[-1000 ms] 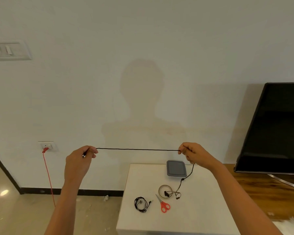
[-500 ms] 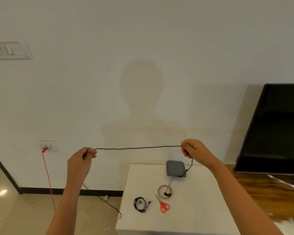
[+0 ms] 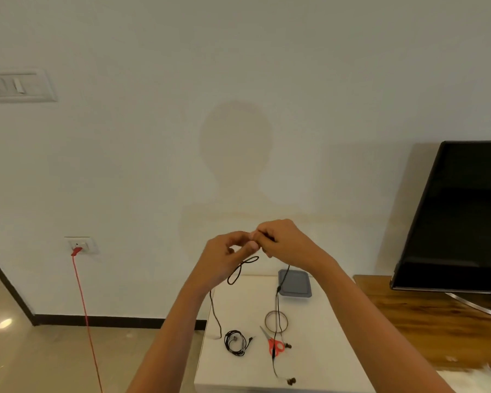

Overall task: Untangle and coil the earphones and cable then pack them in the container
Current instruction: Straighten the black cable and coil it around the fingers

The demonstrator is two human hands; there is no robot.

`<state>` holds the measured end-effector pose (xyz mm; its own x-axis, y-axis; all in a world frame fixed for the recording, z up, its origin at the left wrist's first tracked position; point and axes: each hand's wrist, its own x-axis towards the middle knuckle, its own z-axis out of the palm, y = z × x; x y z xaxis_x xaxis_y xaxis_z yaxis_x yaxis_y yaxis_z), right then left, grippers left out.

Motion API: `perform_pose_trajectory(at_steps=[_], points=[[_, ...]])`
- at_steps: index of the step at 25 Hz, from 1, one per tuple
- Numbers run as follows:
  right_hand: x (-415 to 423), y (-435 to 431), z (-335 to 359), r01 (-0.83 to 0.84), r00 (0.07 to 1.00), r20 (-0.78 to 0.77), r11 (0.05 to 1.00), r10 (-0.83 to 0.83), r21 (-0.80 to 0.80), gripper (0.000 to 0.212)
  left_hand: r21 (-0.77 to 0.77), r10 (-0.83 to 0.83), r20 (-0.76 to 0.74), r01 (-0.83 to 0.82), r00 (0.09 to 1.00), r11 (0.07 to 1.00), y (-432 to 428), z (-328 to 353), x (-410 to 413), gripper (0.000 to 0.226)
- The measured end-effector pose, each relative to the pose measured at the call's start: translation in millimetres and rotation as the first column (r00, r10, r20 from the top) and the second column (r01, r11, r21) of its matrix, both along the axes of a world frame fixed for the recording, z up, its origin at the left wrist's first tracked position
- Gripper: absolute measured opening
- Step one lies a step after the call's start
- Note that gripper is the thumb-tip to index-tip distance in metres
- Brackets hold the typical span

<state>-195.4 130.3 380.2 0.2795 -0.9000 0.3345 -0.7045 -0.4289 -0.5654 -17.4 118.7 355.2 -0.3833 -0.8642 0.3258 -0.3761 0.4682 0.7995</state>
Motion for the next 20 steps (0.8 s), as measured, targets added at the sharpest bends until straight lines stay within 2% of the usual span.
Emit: perform_pose_trajectory(at_steps=[3,7,8,10,13,17,20], points=[[-3.4,0.5,3.7,0.006,0.999,0.052,1.000,-0.007,0.020,0.033,0.015,-0.097,0.054,0.097,0.994,0.995,-1.2,4.9,-2.3,0.024],[-9.2,6.6,0.1,-0.076,0.980,0.194,0.986,0.045,0.151,0.021,0.002,-0.003,0.101,0.003,0.995,1.000,-2.9,2.2,2.5,0.031],[-11.0,6.9,-2.4,-0.067,0.974,0.224,0.985,0.030,0.160,0.019,-0.005,0.061,0.074,-0.061,0.995,0.998,-4.0,1.3,5.0,0.032],[-19.7,8.3,-6.8,-0.030,0.953,0.300,0.981,-0.029,0.191,0.020,0.013,0.251,-0.085,-0.251,0.964,0.968,-9.4,2.2,18.7,0.033],[-38.4,12.2,-15.3,-0.081,0.892,0.450,0.964,-0.043,0.253,0.024,0.104,0.432,-0.321,-0.422,0.843,0.901,-18.9,8.4,48.8,0.034],[-44.4,8.6,-30.0,-0.163,0.847,0.531,0.939,-0.024,0.303,0.023,0.219,0.492,-0.459,-0.443,0.739,0.869,-23.6,13.6,59.9,0.031],[-41.7,-0.1,-44.0,-0.126,0.831,0.552,0.941,-0.072,0.313,0.015,0.357,0.536,-0.524,-0.400,0.662,0.844,-26.0,18.7,58.8,0.031]])
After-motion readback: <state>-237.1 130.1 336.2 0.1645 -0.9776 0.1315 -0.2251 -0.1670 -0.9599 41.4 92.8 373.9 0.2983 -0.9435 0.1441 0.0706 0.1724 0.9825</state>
